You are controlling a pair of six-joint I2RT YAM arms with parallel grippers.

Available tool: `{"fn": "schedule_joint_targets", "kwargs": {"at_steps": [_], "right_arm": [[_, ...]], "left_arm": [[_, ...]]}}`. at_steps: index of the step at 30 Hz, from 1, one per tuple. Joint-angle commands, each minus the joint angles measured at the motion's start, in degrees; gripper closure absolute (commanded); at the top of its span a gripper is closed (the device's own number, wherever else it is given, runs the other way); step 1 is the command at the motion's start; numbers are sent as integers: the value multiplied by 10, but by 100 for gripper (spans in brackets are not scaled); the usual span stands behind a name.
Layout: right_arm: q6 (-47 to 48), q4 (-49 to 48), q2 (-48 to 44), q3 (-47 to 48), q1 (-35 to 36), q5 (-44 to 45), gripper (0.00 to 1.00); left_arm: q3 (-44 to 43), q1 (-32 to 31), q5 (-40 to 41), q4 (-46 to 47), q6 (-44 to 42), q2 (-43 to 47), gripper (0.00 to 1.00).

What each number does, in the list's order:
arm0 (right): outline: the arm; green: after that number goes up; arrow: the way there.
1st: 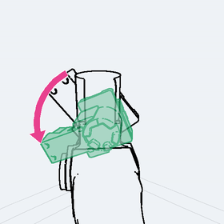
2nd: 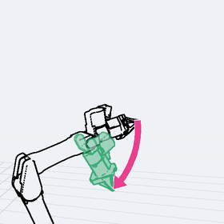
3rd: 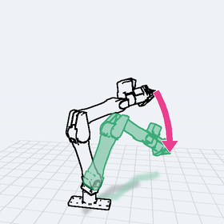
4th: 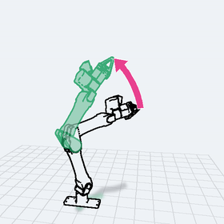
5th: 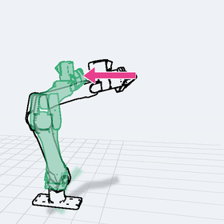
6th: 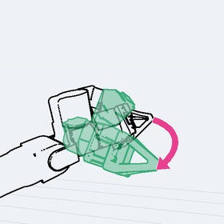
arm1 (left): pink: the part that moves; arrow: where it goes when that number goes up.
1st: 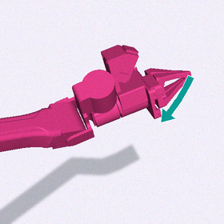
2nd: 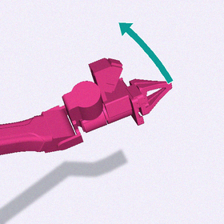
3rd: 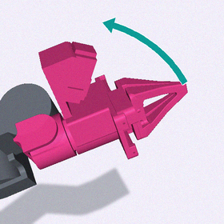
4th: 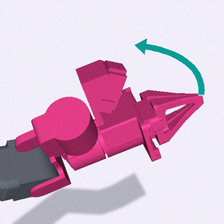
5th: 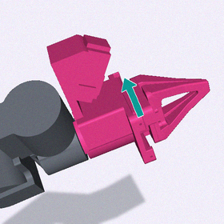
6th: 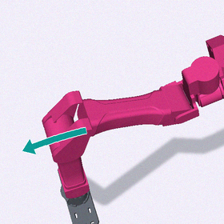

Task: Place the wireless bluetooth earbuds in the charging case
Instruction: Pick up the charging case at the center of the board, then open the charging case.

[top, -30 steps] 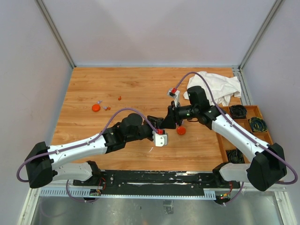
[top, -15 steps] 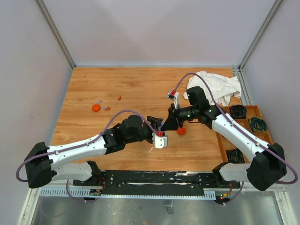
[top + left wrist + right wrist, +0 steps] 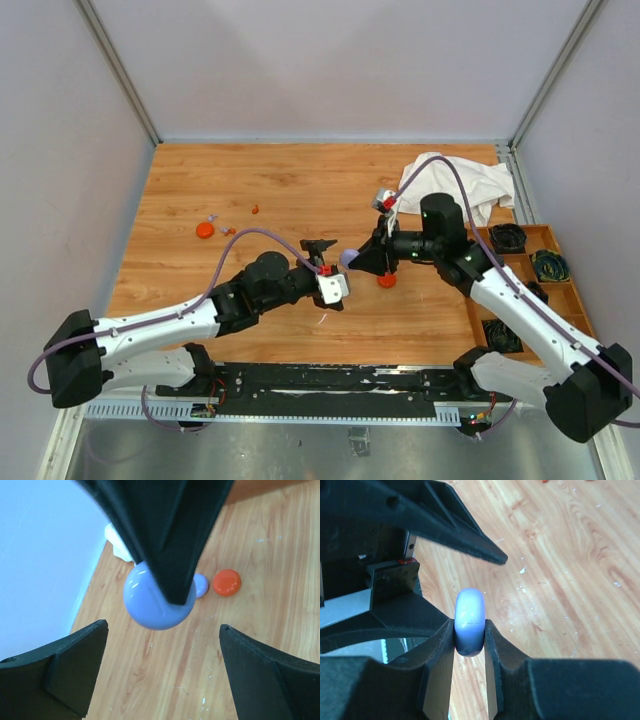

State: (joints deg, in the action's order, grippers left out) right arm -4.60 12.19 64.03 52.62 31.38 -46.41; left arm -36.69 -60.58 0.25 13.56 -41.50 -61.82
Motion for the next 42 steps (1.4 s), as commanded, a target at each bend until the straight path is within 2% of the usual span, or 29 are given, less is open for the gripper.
{"fn": "schedule_joint_targets", "kwargs": {"at_steps": [1,3,8,13,17,21,30,42], "right_arm": [[-21,-153,-54,-66,-2,41,90],[-29,-203,-74,-100,-2,54,91],[-36,-312,-117,-163,-2,78,91],[-47,-429,-139,-220,-2,75,91],[-61,-509,-144,-257,-2,73,91],[-81,-583,-140,-284,-2,52,91],[-113,-700,-115,-314,-2,4,91],[-162,-813,-67,-327,-2,-42,91]], "left_arm": [[16,-6,43,98,120,23,1],[27,-6,61,124,157,32,1],[76,-1,49,192,220,69,1],[99,43,17,220,303,96,1],[124,107,-67,272,412,115,2],[139,148,-149,318,482,112,6],[132,191,-272,363,538,83,11],[109,198,-292,380,560,42,7]]}}
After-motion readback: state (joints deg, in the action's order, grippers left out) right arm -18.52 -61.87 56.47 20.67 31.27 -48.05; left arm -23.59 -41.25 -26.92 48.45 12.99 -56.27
